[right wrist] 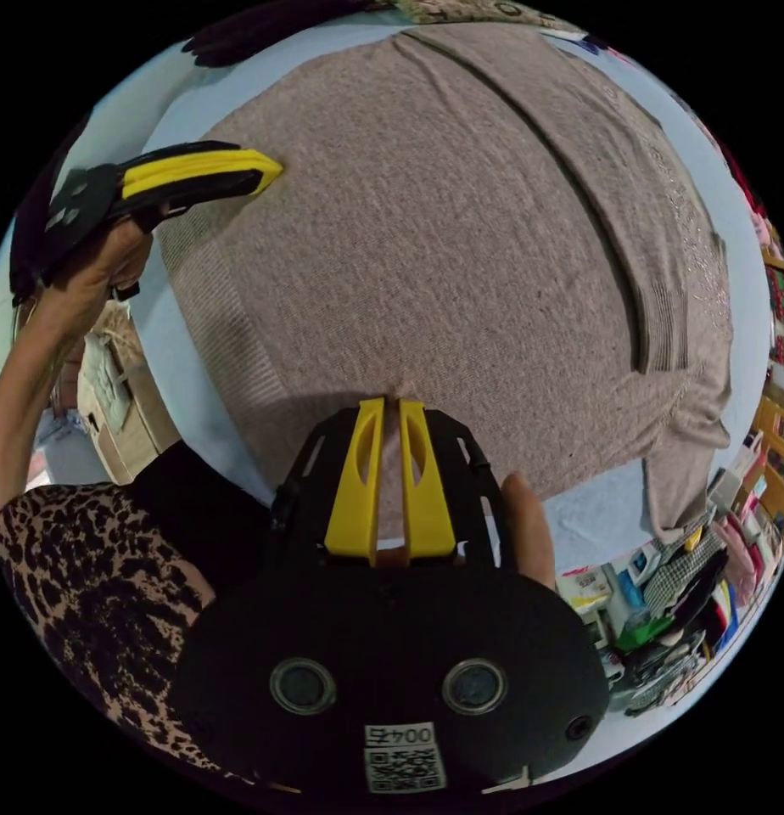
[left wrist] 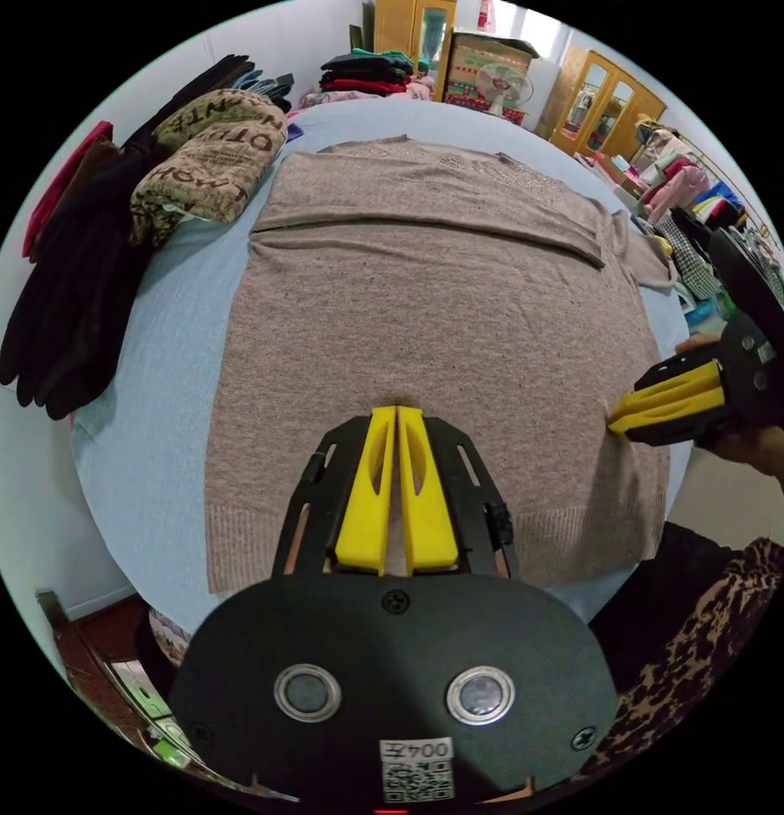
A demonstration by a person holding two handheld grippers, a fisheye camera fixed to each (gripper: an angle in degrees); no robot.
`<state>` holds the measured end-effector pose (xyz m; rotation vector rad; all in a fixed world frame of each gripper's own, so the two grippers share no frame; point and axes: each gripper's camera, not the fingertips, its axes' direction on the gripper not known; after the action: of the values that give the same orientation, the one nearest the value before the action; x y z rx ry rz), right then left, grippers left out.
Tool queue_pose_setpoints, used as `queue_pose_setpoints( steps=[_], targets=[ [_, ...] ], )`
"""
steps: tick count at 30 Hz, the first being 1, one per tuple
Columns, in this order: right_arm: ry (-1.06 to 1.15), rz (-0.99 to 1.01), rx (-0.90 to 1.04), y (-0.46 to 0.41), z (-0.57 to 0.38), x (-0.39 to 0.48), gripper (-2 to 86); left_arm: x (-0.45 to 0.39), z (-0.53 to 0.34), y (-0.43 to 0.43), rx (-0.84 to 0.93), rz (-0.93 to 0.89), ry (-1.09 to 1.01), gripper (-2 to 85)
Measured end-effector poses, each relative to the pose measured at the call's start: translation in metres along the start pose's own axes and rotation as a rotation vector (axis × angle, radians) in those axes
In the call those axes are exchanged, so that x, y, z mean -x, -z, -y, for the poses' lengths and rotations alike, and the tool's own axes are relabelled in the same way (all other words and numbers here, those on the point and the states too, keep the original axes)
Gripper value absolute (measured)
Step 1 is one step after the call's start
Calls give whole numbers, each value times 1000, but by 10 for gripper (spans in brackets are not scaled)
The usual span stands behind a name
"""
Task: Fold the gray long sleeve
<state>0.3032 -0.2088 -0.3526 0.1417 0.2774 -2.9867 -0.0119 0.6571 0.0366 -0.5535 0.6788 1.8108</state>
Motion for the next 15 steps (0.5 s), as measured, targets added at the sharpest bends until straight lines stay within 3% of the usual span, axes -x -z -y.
queue_pose_setpoints(
  steps=[7, 11, 15],
  targets=[
    [153, 197, -72, 1, -32, -42, 38, 4, 1, 1, -12, -4, 163, 2],
    [115, 126, -162, 14, -51, -74, 3, 24, -7, 0, -40, -118, 341, 2],
    [150, 152, -158, 5, -64, -98, -4, 21, 4, 1, 1, -85, 355, 3]
  ],
)
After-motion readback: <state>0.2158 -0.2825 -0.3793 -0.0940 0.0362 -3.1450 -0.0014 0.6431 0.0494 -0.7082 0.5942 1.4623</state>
